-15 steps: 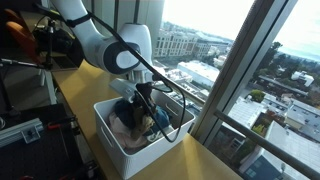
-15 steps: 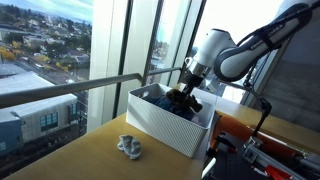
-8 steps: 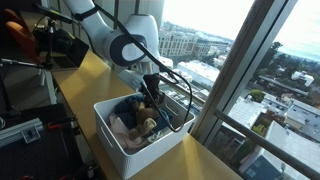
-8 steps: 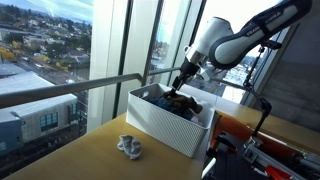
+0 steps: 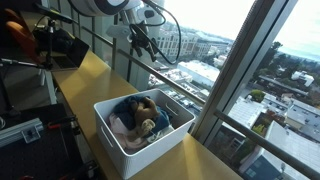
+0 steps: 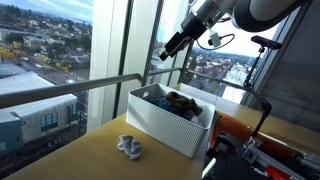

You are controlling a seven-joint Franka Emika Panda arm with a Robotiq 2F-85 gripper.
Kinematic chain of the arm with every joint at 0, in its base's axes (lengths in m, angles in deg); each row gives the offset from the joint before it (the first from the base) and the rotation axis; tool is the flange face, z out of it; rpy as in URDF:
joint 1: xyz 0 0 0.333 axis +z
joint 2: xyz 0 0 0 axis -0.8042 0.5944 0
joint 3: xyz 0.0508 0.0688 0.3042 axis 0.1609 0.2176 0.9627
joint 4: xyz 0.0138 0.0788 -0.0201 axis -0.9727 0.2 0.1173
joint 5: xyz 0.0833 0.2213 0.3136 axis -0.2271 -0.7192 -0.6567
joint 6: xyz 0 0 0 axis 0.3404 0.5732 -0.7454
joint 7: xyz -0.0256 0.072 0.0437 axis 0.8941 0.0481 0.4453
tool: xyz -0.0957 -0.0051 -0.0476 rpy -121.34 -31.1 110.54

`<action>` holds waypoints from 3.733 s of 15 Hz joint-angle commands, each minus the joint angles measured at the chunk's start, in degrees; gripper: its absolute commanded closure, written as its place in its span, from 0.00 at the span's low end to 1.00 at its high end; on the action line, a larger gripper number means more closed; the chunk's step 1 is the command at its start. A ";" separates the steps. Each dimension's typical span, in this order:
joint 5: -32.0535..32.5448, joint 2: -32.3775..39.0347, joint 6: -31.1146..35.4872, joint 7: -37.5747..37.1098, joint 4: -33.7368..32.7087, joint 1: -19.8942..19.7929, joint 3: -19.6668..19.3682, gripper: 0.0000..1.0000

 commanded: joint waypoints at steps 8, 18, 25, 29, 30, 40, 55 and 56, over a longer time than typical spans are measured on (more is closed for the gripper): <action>9.33 13.79 -0.93 -11.40 -3.98 8.08 3.95 0.00; 4.54 36.56 -6.57 -8.84 -23.98 12.58 -0.34 0.00; 3.40 47.71 -10.18 -8.83 -32.68 13.73 -2.61 0.00; 2.80 50.02 -10.07 -8.11 -32.82 13.51 -3.04 0.30; 2.60 49.97 -10.14 -8.00 -32.55 13.35 -3.04 0.33; 0.29 31.38 -7.24 -7.16 -15.81 11.64 -1.91 1.00; 7.00 15.85 6.30 -3.13 0.49 -5.76 -13.69 0.98; 7.74 17.57 7.47 -3.73 1.68 -5.99 -14.60 0.98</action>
